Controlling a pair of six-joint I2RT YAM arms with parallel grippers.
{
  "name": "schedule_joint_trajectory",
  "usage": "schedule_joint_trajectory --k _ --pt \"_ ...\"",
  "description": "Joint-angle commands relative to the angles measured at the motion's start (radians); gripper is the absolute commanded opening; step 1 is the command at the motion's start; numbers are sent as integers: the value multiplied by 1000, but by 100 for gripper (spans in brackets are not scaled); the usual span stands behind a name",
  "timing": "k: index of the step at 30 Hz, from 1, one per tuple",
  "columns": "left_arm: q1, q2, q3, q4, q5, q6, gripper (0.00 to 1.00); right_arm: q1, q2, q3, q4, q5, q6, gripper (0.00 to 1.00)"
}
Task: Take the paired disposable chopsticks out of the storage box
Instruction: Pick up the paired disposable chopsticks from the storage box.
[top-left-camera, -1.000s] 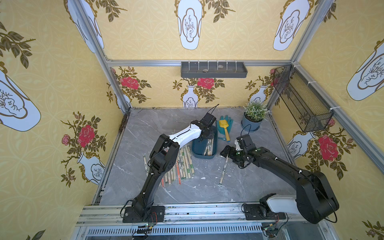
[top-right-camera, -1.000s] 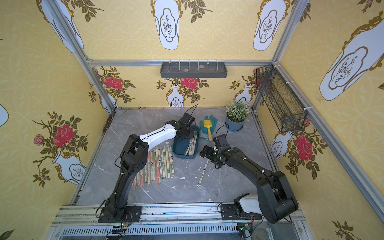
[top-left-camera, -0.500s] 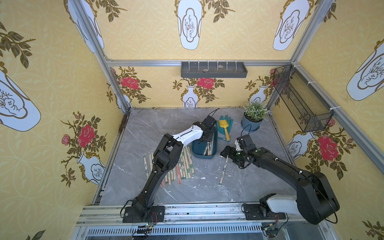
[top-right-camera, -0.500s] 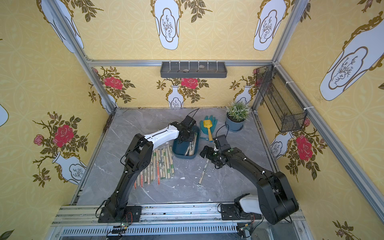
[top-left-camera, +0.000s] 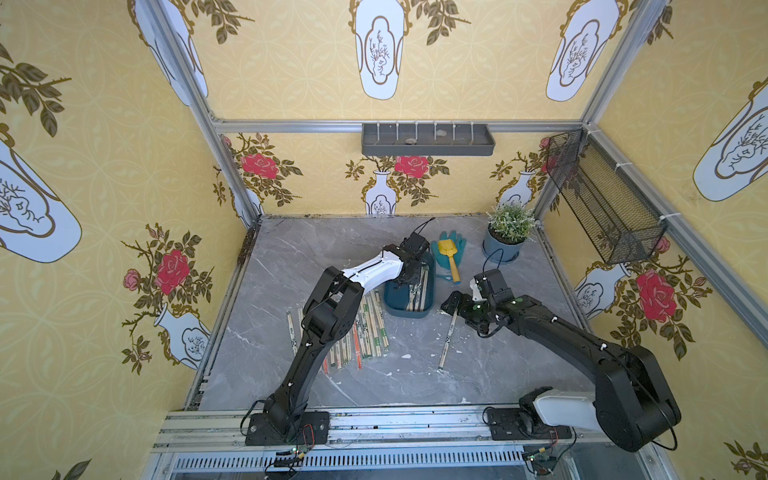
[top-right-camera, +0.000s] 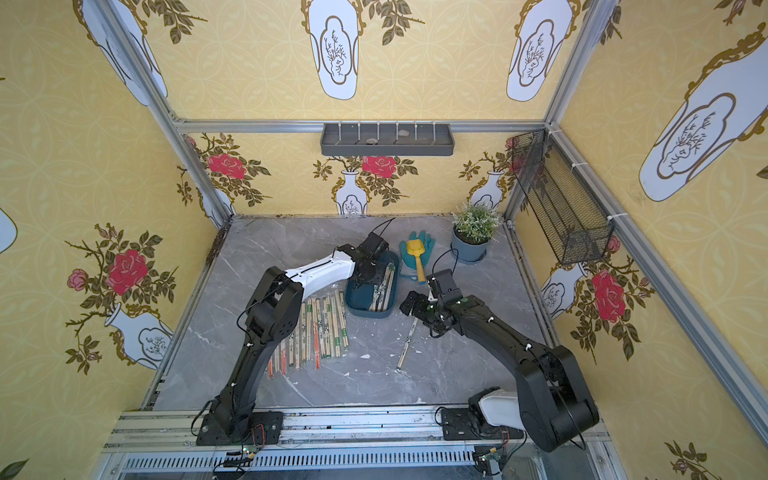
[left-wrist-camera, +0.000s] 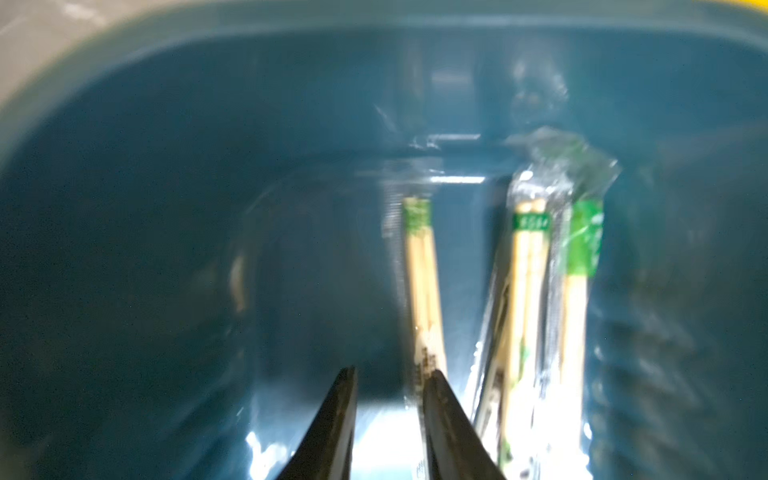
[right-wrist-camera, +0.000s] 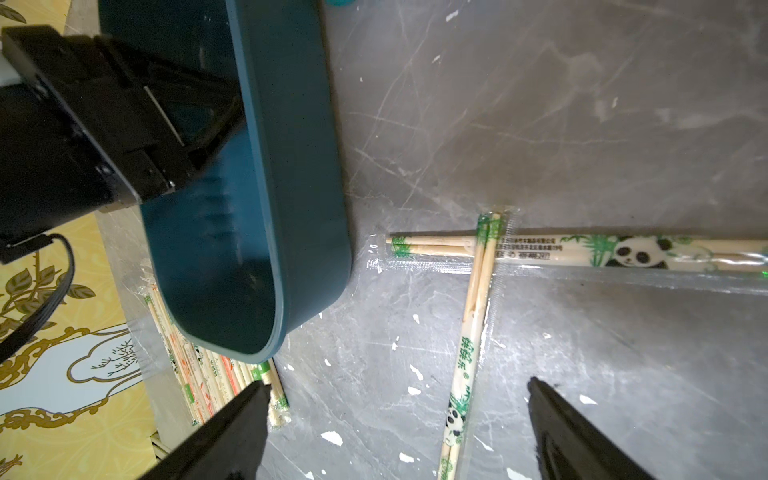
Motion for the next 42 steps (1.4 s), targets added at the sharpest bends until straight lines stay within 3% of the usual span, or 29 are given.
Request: schedule_joint_trajectory --k 1,7,17,29,33,37,42 --pt "2 -37 -24 6 -31 -15 34 -1 -3 1 -10 10 2 97" --pt "2 -70 -28 32 -3 -15 38 -1 10 5 -2 7 3 98" --pt "2 -2 19 32 64 -48 41 -1 17 17 -4 3 0 98" --pt "2 90 76 -64 25 -51 41 -1 13 24 -10 6 -1 97" --pt "2 108 79 -98 3 -56 34 -1 7 24 -11 6 5 97" --pt "3 97 63 -85 2 -55 18 -1 7 25 -8 4 0 98" --pt "5 65 50 -54 6 -34 7 2 3 24 -10 3 8 97"
